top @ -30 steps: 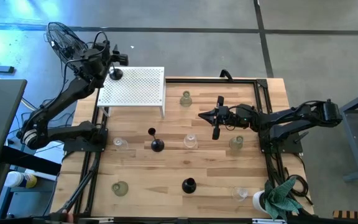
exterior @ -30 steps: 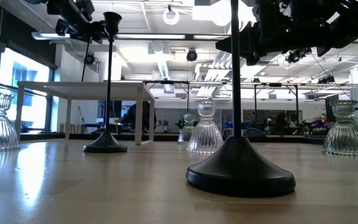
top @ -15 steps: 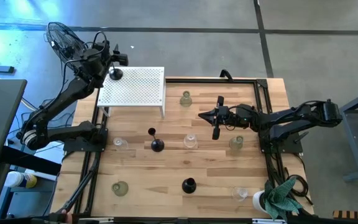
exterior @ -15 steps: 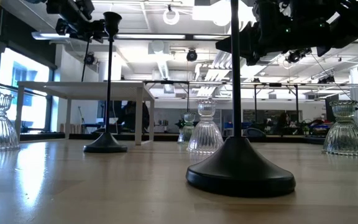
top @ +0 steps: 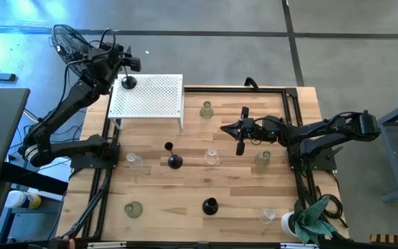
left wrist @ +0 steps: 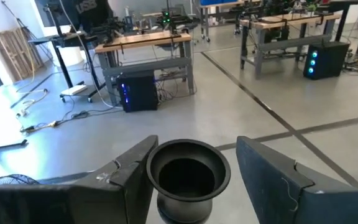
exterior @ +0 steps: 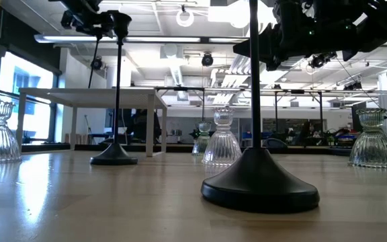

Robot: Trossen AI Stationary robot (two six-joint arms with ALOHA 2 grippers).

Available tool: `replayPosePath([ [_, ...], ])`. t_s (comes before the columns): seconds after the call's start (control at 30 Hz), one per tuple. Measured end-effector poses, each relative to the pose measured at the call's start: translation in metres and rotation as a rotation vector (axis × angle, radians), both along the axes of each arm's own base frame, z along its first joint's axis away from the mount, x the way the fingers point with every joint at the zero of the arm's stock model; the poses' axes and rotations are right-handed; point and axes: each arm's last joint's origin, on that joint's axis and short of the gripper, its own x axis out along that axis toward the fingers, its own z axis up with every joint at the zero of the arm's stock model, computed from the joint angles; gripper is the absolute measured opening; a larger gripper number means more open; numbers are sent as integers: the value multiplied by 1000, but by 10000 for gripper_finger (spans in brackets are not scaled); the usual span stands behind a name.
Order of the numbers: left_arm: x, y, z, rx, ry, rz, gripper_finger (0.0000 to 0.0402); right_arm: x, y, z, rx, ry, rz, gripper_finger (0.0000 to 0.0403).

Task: Pick & Place candle stick holders
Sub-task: Put the top black candle holder on the shelf

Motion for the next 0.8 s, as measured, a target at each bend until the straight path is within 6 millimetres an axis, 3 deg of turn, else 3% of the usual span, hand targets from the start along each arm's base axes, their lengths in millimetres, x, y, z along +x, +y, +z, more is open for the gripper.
replayPosePath([
  [0.8, 0, 0, 9, 94, 51, -1, 214, 0, 0, 0, 0, 0, -1, 1],
])
